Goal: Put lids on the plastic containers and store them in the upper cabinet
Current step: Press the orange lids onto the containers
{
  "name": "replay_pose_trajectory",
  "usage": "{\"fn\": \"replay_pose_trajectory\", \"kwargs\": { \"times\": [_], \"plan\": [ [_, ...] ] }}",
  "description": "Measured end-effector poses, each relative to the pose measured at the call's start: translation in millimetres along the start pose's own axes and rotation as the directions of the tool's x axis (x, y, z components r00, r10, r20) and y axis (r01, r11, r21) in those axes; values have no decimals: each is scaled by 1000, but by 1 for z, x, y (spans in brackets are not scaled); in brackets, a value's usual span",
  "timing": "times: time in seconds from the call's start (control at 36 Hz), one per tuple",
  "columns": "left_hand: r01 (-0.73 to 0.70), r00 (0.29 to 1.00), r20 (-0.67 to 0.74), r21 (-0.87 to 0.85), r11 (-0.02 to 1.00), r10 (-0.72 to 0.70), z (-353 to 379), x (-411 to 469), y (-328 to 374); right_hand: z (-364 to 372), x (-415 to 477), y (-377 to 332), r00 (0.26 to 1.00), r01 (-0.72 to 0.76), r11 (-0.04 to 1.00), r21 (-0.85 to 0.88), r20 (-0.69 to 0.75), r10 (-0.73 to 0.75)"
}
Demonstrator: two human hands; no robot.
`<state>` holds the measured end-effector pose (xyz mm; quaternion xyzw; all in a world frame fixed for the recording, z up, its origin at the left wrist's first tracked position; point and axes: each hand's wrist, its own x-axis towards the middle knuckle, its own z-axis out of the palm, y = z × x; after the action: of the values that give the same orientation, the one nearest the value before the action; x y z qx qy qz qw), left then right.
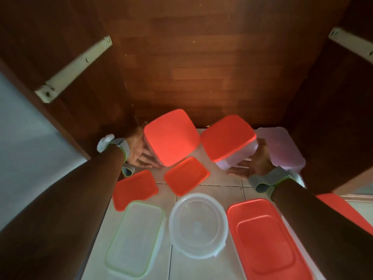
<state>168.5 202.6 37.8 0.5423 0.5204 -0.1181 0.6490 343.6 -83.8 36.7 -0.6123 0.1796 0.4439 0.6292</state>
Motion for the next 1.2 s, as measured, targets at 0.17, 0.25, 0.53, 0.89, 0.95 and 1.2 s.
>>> {"fn": "replay_pose_trajectory", "kwargs": {
  "times": [0.17, 0.25, 0.53, 0.89, 0.95, 1.2],
  "plan": [
    [-29, 997, -73, -141, 990, 19, -1, 2, -6, -14, 5, 15, 999, 34, 993, -114, 16, -33],
    [-52, 994, -104, -183, 982, 33, 0, 0, -8, -20, 16, 26, 985, 155, 972, -177, -52, -166],
    [-176, 961, -230, -89, 980, 152, 6, -27, -25, -32, -2, 31, 918, 305, 851, -428, -107, -383],
    [-15, 881, -191, 903, 429, 432, 10, -63, -84, -74, 17, 30, 615, 29, 90, -996, -53, -787],
    [-36, 922, -180, 842, 539, 343, 21, -64, -90, -80, 28, 33, 647, 21, 131, -991, -86, -757],
    [-96, 814, -91, 953, 289, 573, 37, -61, -100, -82, 31, 31, 664, -5, 177, -984, -136, -735]
  ]
}}
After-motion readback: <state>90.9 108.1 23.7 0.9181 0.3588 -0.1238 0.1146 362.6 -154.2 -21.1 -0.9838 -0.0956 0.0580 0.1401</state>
